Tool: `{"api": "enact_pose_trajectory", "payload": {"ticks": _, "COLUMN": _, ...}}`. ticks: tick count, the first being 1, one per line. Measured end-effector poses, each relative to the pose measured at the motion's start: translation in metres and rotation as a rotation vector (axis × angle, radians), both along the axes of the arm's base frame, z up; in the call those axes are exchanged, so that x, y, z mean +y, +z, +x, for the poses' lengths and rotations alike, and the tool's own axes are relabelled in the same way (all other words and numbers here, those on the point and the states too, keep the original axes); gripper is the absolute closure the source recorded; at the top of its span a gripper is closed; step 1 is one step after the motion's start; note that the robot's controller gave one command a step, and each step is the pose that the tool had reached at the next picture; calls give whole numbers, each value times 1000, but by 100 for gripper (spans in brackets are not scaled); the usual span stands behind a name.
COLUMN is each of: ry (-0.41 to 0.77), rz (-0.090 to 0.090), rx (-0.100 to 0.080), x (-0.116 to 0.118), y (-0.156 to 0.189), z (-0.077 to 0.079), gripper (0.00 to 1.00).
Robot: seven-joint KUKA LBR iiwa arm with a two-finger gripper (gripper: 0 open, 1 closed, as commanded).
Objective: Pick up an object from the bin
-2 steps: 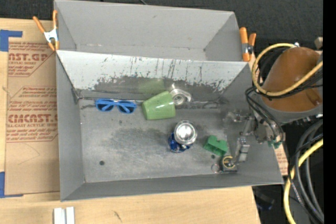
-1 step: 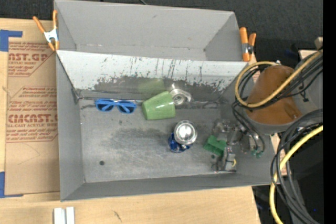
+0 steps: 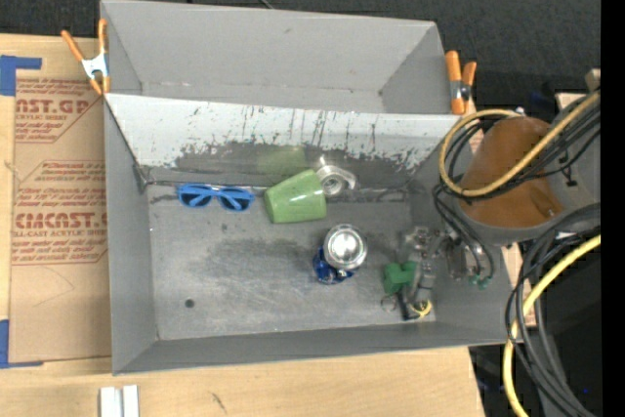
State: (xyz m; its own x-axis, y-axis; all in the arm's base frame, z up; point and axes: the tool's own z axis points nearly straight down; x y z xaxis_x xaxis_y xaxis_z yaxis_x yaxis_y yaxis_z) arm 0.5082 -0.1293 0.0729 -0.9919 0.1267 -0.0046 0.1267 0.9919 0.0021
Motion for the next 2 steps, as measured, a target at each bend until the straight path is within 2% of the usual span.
{"api": "enact_pose_trajectory", "payload": {"ticks": 1, "ry": 45, "rz": -4, "rx": -7, "x": 5, "y": 80, "z": 35, "gripper": 100}}
{"api": "enact_pose_trajectory", "payload": {"ticks": 2, "ry": 32, "rz": -4, "rx": -7, "x": 6, "y": 203, "z": 34, "gripper": 100}}
